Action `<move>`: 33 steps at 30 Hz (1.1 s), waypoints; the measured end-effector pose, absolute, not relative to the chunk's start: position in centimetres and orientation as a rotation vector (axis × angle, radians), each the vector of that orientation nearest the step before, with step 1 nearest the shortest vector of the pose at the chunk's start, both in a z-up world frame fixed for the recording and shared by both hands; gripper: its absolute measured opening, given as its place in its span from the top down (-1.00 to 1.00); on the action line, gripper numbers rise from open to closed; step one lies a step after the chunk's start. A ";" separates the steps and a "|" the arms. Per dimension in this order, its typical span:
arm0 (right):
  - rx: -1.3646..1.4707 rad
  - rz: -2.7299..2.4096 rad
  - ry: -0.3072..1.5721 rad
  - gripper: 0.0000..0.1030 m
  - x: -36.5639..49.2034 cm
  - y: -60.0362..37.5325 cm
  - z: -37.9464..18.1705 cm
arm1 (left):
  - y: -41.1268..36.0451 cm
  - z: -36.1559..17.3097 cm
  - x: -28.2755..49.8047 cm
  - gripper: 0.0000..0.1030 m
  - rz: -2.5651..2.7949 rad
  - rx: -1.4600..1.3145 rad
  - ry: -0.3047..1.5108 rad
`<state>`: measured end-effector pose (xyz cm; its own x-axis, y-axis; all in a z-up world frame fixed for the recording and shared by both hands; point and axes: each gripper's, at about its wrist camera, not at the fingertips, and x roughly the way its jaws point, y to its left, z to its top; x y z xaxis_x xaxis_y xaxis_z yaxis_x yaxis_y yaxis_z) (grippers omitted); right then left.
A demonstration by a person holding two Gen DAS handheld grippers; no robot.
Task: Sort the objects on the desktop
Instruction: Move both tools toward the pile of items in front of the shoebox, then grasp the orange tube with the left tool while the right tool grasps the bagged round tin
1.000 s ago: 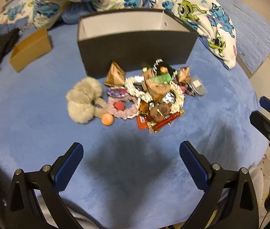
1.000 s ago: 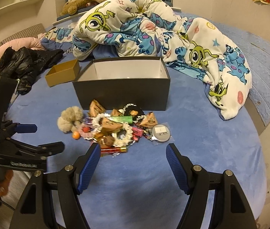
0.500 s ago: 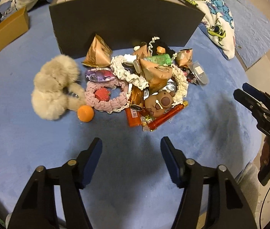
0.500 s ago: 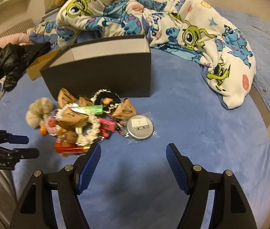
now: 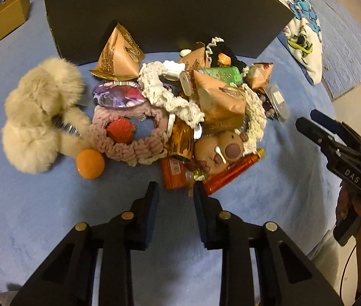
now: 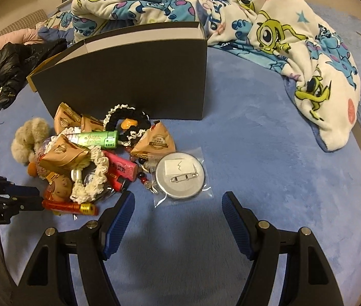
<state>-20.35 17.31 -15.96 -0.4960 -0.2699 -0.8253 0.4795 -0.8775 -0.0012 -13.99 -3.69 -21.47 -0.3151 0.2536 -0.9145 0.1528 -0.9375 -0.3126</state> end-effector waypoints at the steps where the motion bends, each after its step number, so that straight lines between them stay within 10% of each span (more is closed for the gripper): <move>1: 1.253 -2.369 0.317 -0.41 -20.5 17.3 -16.1 | -3.8 -21.7 -14.3 0.46 2.442 -1.801 -0.548; 33: 1.291 -2.309 0.415 -0.62 -25.3 15.5 -20.0 | -3.5 -23.1 -17.3 0.43 2.451 -1.786 -0.508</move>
